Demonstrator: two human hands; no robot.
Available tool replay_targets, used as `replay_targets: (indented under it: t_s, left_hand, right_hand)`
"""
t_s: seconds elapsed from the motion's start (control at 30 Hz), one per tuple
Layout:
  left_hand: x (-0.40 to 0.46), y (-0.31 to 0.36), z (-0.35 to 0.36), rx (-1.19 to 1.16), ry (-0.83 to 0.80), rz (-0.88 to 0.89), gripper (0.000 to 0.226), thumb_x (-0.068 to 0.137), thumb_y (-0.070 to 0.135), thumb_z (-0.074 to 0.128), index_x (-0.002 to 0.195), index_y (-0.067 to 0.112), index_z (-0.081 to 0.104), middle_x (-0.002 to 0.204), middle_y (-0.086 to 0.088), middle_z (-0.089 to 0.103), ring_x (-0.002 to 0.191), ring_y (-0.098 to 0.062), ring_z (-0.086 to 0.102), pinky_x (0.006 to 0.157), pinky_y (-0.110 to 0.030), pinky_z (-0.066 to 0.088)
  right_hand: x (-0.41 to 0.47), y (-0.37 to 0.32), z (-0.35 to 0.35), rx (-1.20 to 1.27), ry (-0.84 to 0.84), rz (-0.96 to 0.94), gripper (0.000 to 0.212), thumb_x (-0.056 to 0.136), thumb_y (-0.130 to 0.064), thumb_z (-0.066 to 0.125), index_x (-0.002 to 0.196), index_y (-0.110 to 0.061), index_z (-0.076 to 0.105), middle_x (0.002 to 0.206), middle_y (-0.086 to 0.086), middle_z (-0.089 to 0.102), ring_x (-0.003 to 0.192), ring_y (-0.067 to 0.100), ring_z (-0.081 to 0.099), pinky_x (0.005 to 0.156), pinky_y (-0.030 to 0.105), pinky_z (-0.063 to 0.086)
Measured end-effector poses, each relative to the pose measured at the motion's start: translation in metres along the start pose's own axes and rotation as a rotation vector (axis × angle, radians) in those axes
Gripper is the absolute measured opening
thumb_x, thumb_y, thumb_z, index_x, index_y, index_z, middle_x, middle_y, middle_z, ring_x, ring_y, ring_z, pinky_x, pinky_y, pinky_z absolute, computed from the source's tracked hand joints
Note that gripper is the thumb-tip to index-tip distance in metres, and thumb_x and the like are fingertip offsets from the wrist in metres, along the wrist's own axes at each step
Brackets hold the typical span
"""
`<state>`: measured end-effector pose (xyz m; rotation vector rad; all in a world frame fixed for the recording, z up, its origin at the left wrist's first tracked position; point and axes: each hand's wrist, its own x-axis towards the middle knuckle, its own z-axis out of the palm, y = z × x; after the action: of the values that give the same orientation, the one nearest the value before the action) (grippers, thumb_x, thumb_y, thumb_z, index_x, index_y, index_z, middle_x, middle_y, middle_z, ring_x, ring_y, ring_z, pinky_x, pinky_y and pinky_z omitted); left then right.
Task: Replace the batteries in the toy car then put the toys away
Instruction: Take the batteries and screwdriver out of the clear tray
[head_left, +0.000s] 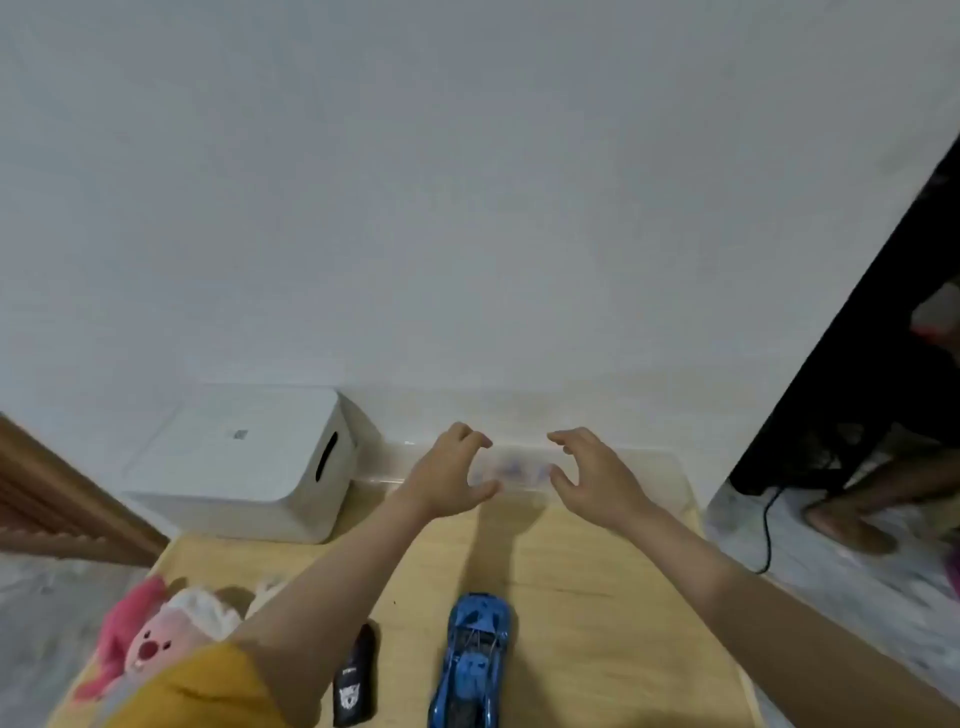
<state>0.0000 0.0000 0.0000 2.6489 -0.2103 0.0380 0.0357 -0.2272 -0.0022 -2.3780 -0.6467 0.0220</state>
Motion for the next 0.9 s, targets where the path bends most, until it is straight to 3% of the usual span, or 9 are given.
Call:
replay_targets:
  t_s: [0.4, 0.53, 0.7, 0.9]
  left_hand:
    - [0.032, -0.028, 0.065, 0.087, -0.191, -0.041, 0.062, 0.082, 0.012, 0.063, 0.139, 0.010, 0.039, 0.146, -0.015, 0.026, 0.135, -0.030, 0.026, 0.093, -0.039, 0.046]
    - [0.038, -0.041, 0.080, 0.130, -0.170, 0.014, 0.062, 0.081, 0.006, 0.062, 0.138, 0.013, 0.040, 0.144, -0.013, 0.032, 0.135, -0.029, 0.028, 0.091, -0.041, 0.049]
    - [0.039, -0.048, 0.089, 0.109, -0.067, 0.068, 0.058, 0.071, 0.005, 0.071, 0.125, 0.014, 0.051, 0.127, -0.015, 0.050, 0.119, -0.032, 0.044, 0.070, -0.039, 0.056]
    - [0.040, -0.050, 0.088, 0.137, -0.034, 0.102, 0.056, 0.066, 0.013, 0.078, 0.117, 0.015, 0.054, 0.117, -0.012, 0.055, 0.108, -0.030, 0.051, 0.052, -0.034, 0.055]
  right_hand:
    - [0.026, 0.044, 0.064, -0.061, -0.190, 0.054, 0.043, 0.087, -0.026, 0.060, 0.127, -0.012, 0.054, 0.123, 0.003, 0.052, 0.119, 0.023, 0.046, 0.097, 0.036, 0.043]
    - [0.026, 0.056, 0.074, -0.115, -0.133, 0.026, 0.043, 0.079, -0.024, 0.069, 0.120, -0.013, 0.060, 0.119, 0.003, 0.055, 0.114, 0.024, 0.049, 0.089, 0.035, 0.047]
    - [0.024, 0.061, 0.080, -0.169, -0.057, -0.015, 0.039, 0.075, -0.013, 0.071, 0.113, -0.015, 0.064, 0.115, 0.002, 0.060, 0.107, 0.022, 0.051, 0.084, 0.034, 0.051]
    - [0.026, 0.062, 0.081, -0.170, -0.026, -0.051, 0.039, 0.068, -0.004, 0.072, 0.106, -0.012, 0.070, 0.106, 0.004, 0.065, 0.096, 0.024, 0.056, 0.080, 0.031, 0.051]
